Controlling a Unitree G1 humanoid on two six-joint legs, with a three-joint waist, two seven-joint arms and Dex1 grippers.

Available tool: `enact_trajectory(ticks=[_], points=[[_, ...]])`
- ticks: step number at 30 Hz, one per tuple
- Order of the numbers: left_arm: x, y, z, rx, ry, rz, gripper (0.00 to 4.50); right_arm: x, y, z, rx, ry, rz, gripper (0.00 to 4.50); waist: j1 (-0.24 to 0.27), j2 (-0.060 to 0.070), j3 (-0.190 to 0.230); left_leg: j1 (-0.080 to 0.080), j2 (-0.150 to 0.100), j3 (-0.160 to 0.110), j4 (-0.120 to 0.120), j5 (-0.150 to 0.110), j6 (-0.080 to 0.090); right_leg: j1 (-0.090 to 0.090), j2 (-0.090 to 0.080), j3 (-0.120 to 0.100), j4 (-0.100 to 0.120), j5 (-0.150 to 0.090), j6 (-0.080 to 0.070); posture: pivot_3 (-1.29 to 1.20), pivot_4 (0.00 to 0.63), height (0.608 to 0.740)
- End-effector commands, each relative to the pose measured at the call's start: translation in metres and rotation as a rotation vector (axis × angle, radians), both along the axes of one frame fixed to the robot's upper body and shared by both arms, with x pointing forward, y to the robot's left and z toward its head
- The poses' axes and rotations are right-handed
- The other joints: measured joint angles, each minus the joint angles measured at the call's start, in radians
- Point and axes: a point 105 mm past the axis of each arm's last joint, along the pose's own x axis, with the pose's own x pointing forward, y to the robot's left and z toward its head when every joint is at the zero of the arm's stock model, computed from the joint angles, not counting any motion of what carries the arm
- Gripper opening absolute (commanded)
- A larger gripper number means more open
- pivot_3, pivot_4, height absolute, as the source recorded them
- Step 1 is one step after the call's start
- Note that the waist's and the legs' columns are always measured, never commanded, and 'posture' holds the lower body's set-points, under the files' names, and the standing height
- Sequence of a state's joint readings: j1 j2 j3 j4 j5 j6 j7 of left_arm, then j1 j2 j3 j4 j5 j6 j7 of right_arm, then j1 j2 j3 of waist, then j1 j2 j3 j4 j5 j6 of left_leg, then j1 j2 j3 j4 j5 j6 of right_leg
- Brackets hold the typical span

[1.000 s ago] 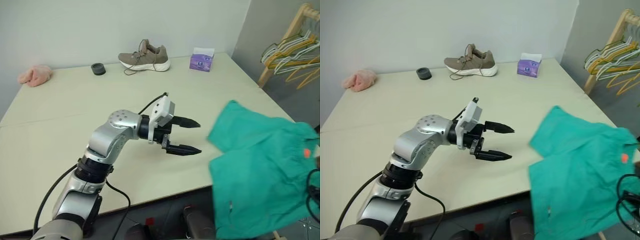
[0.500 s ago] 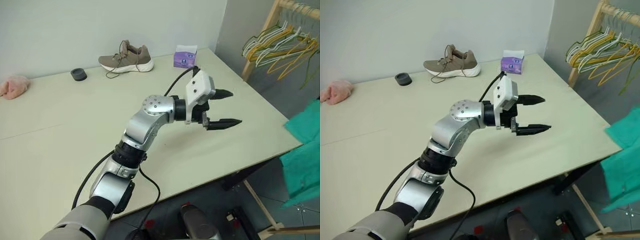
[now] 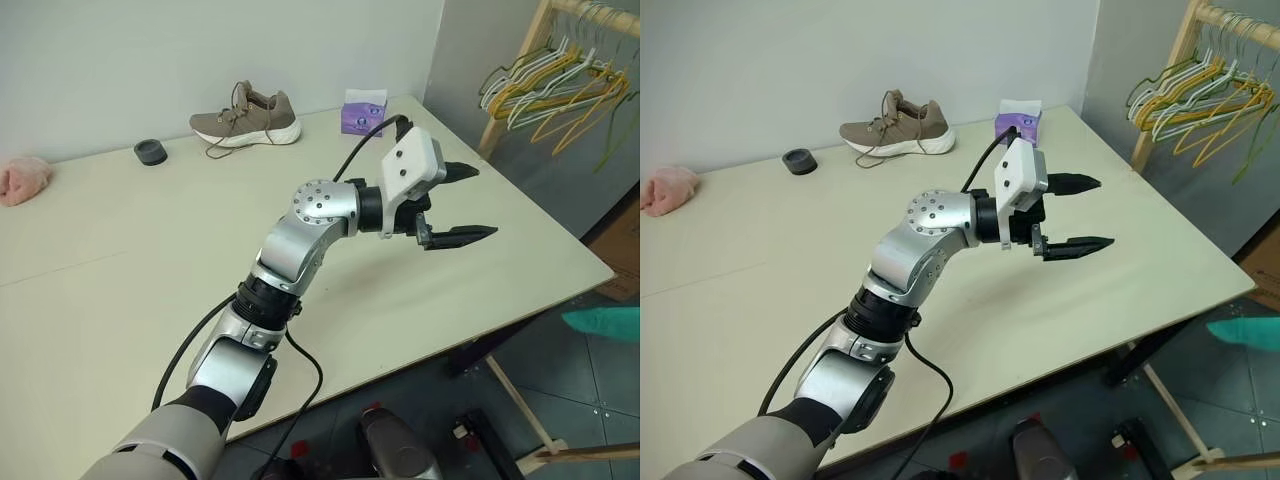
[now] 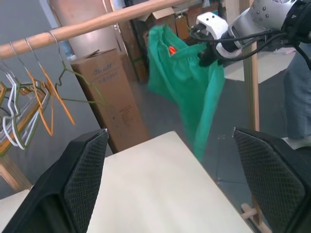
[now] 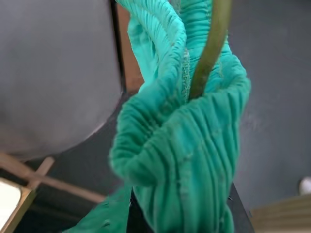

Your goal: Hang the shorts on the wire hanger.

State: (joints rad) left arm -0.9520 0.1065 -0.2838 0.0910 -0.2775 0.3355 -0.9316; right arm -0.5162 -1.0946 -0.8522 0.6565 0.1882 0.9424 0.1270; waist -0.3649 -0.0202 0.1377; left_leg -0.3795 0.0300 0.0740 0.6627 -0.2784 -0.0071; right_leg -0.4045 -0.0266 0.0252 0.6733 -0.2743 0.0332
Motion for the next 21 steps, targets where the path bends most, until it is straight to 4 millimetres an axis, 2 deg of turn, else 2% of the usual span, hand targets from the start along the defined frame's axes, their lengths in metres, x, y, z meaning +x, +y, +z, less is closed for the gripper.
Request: enact_trajectory(ticks=[1, 10, 15, 16, 17, 21], points=[[-0.006, -0.005, 0.016, -0.033, -0.054, -0.023, 4.34, 0.003, 0.002, 0.012, 0.005, -0.050, 0.006, 0.00, 0.000, 0.000, 0.001, 0.000, 0.000, 0.001, 0.000, 0.000, 0.000, 0.000, 0.000, 0.001, 0.000, 0.000, 0.000, -0.41, 0.120, 0.740], [-0.007, -0.010, 0.019, -0.051, -0.015, -0.053, 4.34, 0.006, 0.006, 0.002, 0.036, -0.031, 0.024, 0.00, -0.005, 0.000, 0.001, 0.004, 0.000, 0.010, 0.000, 0.000, 0.000, 0.000, -0.002, 0.011, 0.000, 0.000, 0.005, -0.41, 0.115, 0.740], [-0.012, -0.015, 0.021, -0.049, 0.007, -0.094, 4.34, 0.015, 0.011, 0.015, 0.014, -0.117, 0.052, 0.00, -0.011, 0.000, 0.001, 0.004, -0.001, 0.011, 0.000, 0.000, 0.000, 0.000, -0.002, 0.015, 0.000, 0.000, 0.007, -0.41, 0.119, 0.740], [-0.012, -0.015, 0.022, -0.048, 0.007, -0.094, 4.37, 0.015, 0.012, 0.018, 0.005, -0.130, 0.050, 0.53, -0.012, 0.000, 0.001, 0.004, -0.001, 0.011, 0.000, 0.000, 0.000, 0.000, -0.002, 0.015, -0.001, 0.000, 0.008, -0.41, 0.119, 0.740], [-0.012, -0.016, 0.022, -0.048, 0.007, -0.095, 4.37, 0.016, 0.013, 0.020, 0.004, -0.143, 0.050, 0.75, -0.014, 0.000, 0.001, 0.004, -0.001, 0.011, 0.000, 0.000, 0.000, 0.000, -0.002, 0.015, -0.001, 0.000, 0.008, -0.41, 0.120, 0.740], [-0.013, -0.017, 0.022, -0.044, 0.008, -0.098, 4.37, 0.019, 0.018, 0.029, 0.014, -0.206, 0.050, 2.08, -0.021, 0.000, 0.001, 0.004, -0.001, 0.011, -0.001, 0.000, 0.000, 0.000, -0.001, 0.015, 0.000, 0.000, 0.008, -0.41, 0.117, 0.740]])
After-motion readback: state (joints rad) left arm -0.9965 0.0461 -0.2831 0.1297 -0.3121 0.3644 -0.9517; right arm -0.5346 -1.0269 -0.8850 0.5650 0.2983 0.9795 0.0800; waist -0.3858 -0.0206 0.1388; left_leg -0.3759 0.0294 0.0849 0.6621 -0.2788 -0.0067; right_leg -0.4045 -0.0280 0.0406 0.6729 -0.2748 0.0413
